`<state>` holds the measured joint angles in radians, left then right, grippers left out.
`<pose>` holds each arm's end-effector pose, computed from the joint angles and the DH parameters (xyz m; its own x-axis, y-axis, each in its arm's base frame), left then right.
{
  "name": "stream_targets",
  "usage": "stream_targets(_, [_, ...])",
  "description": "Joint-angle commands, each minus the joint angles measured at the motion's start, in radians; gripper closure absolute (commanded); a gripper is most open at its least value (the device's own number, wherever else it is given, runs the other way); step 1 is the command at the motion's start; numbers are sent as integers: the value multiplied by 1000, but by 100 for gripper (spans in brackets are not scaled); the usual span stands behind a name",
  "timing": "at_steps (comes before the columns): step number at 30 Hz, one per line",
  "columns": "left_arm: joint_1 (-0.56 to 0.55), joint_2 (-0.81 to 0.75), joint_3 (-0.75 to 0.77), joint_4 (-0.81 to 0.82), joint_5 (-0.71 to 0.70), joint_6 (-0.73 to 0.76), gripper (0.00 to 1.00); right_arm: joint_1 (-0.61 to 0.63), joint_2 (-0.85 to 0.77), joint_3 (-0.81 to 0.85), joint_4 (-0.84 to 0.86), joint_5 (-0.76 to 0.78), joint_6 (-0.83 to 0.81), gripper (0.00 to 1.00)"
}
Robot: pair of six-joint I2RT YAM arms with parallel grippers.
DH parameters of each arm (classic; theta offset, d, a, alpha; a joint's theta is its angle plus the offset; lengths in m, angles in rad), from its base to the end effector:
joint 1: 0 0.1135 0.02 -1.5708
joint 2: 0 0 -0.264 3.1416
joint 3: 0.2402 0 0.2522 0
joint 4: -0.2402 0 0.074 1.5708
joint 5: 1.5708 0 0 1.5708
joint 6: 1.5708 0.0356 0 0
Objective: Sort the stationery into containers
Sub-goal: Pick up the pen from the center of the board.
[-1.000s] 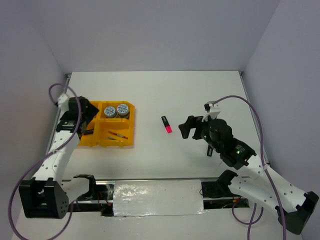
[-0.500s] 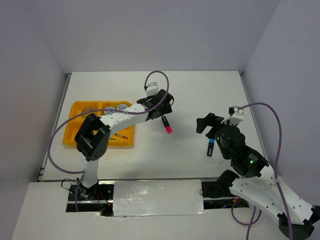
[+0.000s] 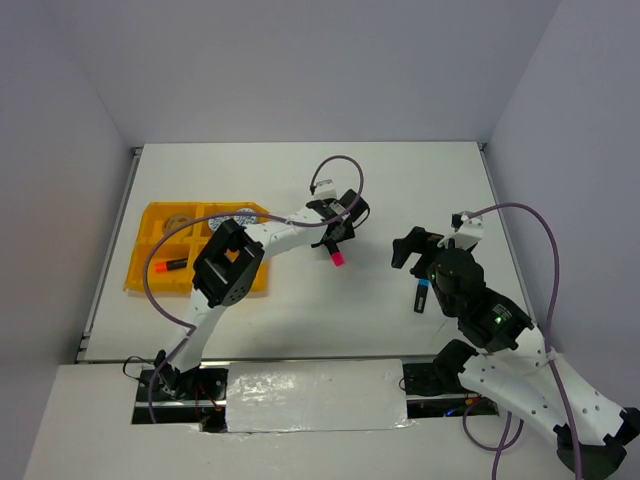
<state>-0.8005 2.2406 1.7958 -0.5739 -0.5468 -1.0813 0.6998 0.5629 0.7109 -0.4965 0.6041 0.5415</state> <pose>0.3514 -0.3356 0.1803 -0.6522 -0.4104 -0.6373 -0.3243 0.9110 -0.2547 0.1104 0.0665 0.3146 -0.2866 0.3133 -0.9054 0.0304 0.9475 0.3182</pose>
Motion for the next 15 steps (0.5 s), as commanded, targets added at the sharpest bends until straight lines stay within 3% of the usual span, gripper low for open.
stream_targets(1, [-15, -18, -39, -12, -21, -26, 25, -5, 18, -7, 24, -10, -12, 0])
stream_targets(3, [-19, -7, -50, -1, -12, -9, 40, -5, 19, -7, 30, -17, -12, 0])
stream_targets(9, [-49, 27, -33, -57, -1, -11, 52, -8, 14, -4, 24, -15, -14, 0])
stream_targets(11, [-49, 4, -71, -37, 5, -14, 61, -8, 6, -5, 26, -15, -15, 0])
stream_targets(13, [-51, -13, -96, -41, -7, -17, 80, -8, 0, -7, 26, -17, -17, 0])
stream_targets(15, [-49, -62, -122, -40, -36, -5, 92, -6, -4, -7, 27, -20, -17, 0])
